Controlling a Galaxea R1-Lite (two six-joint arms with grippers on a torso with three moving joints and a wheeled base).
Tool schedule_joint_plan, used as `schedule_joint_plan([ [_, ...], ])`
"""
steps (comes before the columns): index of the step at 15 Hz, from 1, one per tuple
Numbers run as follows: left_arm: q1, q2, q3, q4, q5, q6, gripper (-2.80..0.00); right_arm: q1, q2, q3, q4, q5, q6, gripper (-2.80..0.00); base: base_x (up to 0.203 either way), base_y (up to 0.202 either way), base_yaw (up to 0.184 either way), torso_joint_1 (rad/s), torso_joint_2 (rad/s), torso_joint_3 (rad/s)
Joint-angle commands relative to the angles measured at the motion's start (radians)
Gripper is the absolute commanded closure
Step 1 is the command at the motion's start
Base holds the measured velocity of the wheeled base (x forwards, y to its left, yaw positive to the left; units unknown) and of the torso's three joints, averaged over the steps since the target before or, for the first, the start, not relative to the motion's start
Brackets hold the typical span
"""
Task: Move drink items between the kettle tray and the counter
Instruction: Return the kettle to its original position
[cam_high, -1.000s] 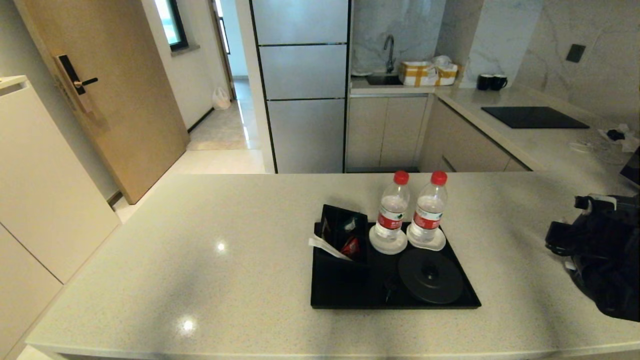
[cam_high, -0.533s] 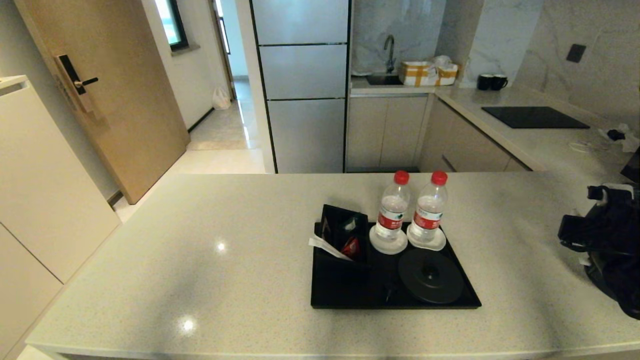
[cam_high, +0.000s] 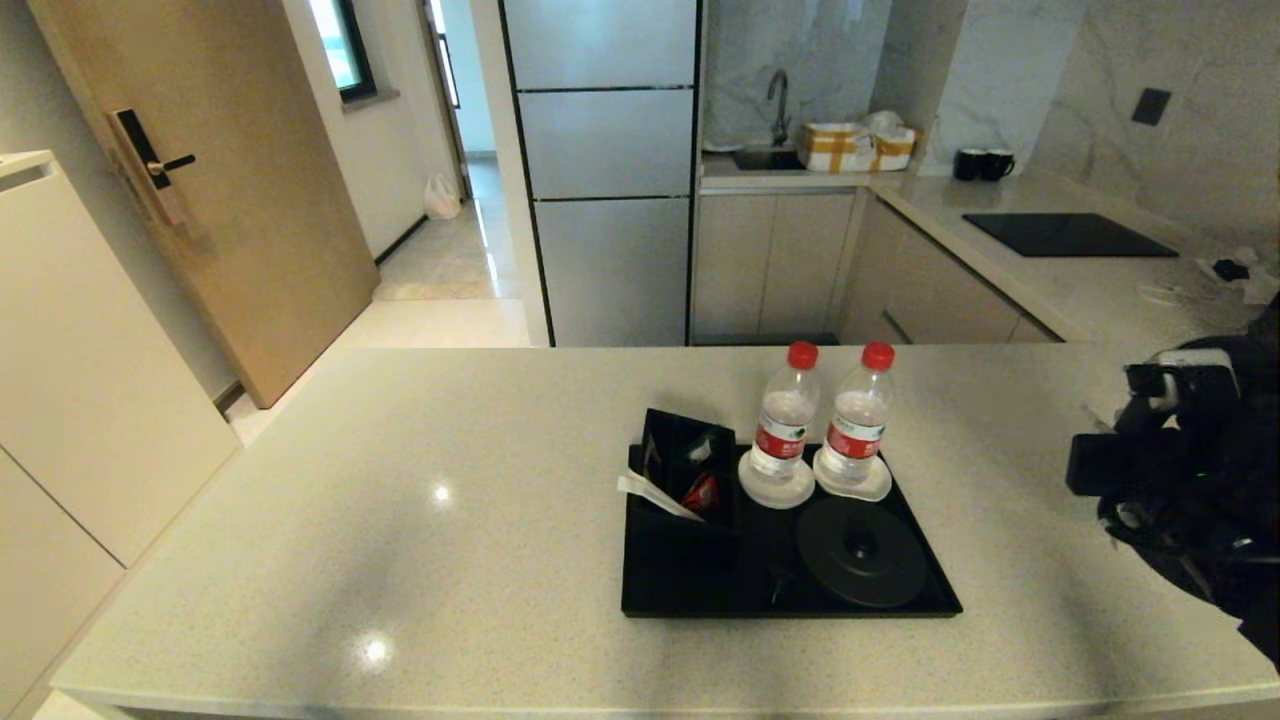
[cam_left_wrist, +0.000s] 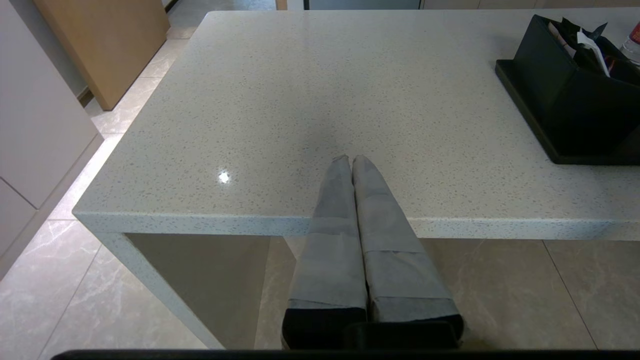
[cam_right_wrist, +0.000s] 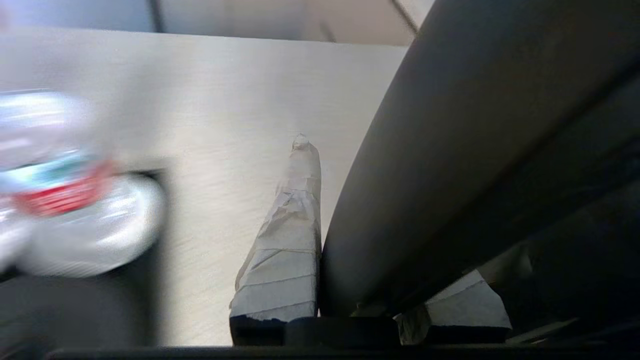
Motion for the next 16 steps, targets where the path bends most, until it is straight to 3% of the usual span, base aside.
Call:
schedule_joint_plan([
  [1,0.001,0.0,0.0,0.001,0.0,0.0,0.0,0.164,-0.111,0.019,0.039,-0.089,-0.004,0.0,0.0,0.0,0.0,0.0,0.0,0.0],
  [5,0.001,0.0,0.0,0.001,0.0,0.0,0.0,0.451,-0.172,0.013,0.151,-0.28,0.001,0.0,0.0,0.0,0.0,0.0,0.0,0.0],
  [8,0.001,0.0,0.0,0.001,0.0,0.0,0.0,0.602,-0.156,-0.027,0.172,-0.39,0.028,0.0,0.0,0.0,0.0,0.0,0.0,0.0],
  [11,0.001,0.0,0.0,0.001,0.0,0.0,0.0,0.671,-0.108,-0.062,0.182,-0.428,0.06,0.0,0.0,0.0,0.0,0.0,0.0,0.0],
  [16,0.001,0.0,0.0,0.001,0.0,0.0,0.0,0.697,0.023,-0.136,0.181,-0.428,0.155,0.0,0.0,0.0,0.0,0.0,0.0,0.0],
])
